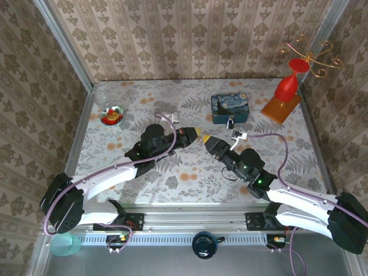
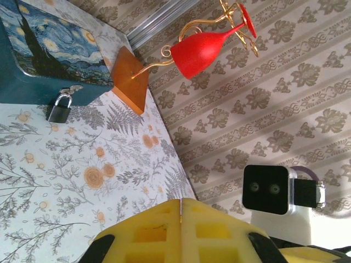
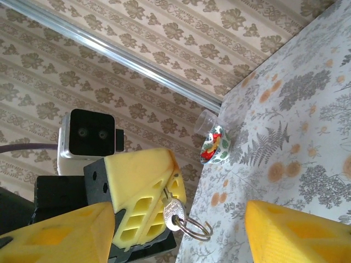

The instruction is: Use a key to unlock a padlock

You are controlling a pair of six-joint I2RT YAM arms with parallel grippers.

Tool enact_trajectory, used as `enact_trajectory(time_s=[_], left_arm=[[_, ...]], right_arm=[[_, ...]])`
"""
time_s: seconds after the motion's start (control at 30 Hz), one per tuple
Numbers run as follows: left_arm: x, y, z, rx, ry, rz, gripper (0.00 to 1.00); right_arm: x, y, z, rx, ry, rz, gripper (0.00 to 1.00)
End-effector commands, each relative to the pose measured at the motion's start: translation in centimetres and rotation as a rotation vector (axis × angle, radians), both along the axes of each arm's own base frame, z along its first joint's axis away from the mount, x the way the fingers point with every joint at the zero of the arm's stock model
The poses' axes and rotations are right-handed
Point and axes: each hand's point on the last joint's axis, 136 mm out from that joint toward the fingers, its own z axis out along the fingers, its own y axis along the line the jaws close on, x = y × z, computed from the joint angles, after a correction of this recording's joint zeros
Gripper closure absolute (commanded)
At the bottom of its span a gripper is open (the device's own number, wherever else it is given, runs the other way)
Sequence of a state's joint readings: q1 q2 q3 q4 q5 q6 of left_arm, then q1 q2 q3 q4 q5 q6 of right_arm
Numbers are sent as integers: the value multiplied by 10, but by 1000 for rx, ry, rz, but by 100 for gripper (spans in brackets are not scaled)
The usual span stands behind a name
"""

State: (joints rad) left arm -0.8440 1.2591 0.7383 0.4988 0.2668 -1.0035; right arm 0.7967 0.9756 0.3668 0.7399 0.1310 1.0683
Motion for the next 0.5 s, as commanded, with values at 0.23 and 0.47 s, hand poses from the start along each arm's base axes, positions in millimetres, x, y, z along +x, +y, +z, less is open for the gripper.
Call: enact_trajectory(time_s=[0.23,0.47], left_arm=[[-9,-3,29,-116,-25,-46,100],[-13,-4,24,-99,-24,-50,100]], right_arm=[[-9,16,17,27,-62,97,46],[-8,17,19,9,-78,106,56]])
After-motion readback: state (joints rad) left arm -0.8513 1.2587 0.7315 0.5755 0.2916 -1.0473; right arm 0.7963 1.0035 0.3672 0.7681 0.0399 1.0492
